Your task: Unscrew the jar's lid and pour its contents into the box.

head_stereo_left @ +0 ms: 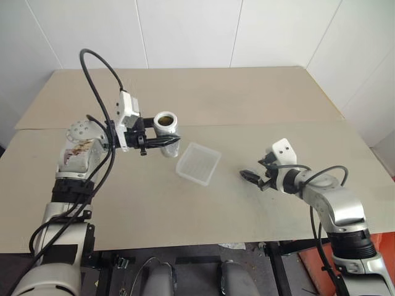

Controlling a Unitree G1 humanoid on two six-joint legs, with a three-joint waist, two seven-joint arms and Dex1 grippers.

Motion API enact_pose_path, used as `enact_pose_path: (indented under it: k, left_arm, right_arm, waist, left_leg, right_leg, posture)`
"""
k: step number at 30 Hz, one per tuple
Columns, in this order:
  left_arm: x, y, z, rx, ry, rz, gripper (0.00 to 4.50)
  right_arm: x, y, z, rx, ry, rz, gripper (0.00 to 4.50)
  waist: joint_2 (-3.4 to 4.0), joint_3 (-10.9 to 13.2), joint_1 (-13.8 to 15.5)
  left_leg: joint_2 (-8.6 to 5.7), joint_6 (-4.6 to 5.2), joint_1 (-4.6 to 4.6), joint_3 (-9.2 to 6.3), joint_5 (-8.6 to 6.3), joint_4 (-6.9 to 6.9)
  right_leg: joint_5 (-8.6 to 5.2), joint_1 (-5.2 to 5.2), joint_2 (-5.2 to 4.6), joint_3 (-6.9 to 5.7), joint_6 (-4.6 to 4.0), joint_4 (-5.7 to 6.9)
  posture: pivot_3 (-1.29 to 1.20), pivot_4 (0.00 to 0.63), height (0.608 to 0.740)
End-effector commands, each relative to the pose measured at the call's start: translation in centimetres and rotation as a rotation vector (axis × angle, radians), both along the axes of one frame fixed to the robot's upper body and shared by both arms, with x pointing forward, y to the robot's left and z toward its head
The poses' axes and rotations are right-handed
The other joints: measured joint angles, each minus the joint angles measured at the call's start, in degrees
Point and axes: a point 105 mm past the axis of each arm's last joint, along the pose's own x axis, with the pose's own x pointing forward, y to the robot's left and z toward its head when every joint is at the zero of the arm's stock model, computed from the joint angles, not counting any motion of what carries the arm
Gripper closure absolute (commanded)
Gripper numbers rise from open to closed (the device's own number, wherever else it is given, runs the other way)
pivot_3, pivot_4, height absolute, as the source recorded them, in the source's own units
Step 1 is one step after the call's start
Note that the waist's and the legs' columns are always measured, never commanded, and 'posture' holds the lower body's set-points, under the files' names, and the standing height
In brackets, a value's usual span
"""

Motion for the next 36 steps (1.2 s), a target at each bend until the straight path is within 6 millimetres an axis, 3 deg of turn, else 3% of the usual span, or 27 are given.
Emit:
enact_pose_path:
  k: [1,5,9,14,16,23,27,36]
  left_arm:
    - [0.8,-0.7,1.2,0.068,-0.159,0.064,2.44]
    - [2.3,-2.0,0.8,0.32,-0.509,0.158,2.44]
    - [3.1,-3.8,1.2,0.556,-1.003,0.169,2.44]
    - [3.7,-6.2,1.6,0.812,-1.611,0.035,2.44]
    - [4.1,-6.8,1.3,0.86,-1.752,-0.008,2.44]
    - [4.9,-9.4,-1.7,0.981,-1.932,-0.151,2.44]
    - [4.7,-11.5,-1.3,0.949,-1.999,-0.11,2.44]
    - [4.7,-10.8,-1.6,0.947,-1.97,-0.099,2.44]
  right_arm:
    - [-1.1,0.2,5.1,0.029,-0.095,0.072,0.09]
    - [-4.3,2.7,8.0,0.069,-0.025,0.312,0.09]
    - [-6.4,4.4,8.5,0.088,0.123,0.476,0.09]
    - [-6.2,5.2,8.9,0.071,0.175,0.526,0.09]
    - [-6.1,5.4,9.3,0.077,0.173,0.543,0.09]
    - [-5.6,5.5,10.5,0.109,0.144,0.549,0.09]
    - [-5.6,5.5,10.9,0.129,0.125,0.541,0.09]
    - [-5.9,5.7,11.0,0.139,0.095,0.542,0.09]
  waist:
    - [0.0,0.0,0.3]
    - [0.0,0.0,1.5]
    - [-0.01,0.0,2.0]
    - [-0.01,0.0,2.5]
    - [-0.01,0.0,2.7]
    - [-0.01,0.0,2.7]
    - [-0.02,0.0,2.8]
    - [-0.02,0.0,2.7]
  left_leg:
    - [-0.01,0.0,-0.02,0.0,0.0,0.0]
    - [-0.01,0.0,-0.03,-0.01,0.0,0.01]
    - [-0.03,0.0,-0.03,-0.06,0.0,0.02]
    - [-0.09,0.0,-0.16,-0.04,0.0,0.03]
    - [-0.13,0.0,-0.16,-0.02,0.0,0.02]
    - [-0.14,0.0,-0.31,0.01,0.0,0.02]
    - [-0.13,0.0,-0.34,0.0,0.0,0.01]
    - [-0.15,0.0,-0.31,-0.01,0.0,0.03]
  right_leg:
    - [0.0,-0.01,-0.01,0.0,0.0,0.01]
    - [0.0,0.02,-0.02,-0.04,0.0,-0.05]
    - [0.01,0.11,-0.05,-0.12,-0.01,-0.15]
    - [0.01,0.0,-0.11,-0.14,0.0,-0.13]
    - [0.01,0.0,-0.15,-0.16,0.03,-0.1]
    - [0.01,-0.13,-0.17,-0.17,0.05,0.1]
    - [0.01,-0.16,-0.17,-0.18,0.04,0.11]
    - [0.02,-0.14,-0.19,-0.17,0.05,0.13]
  posture:
    - [0.0,0.15,0.74]
    - [0.0,0.15,0.74]
    - [0.0,0.15,0.74]
    - [0.0,0.15,0.74]
    - [0.0,0.15,0.74]
    - [0.0,0.15,0.74]
    - [0.0,0.15,0.74]
    - [0.0,0.15,0.74]
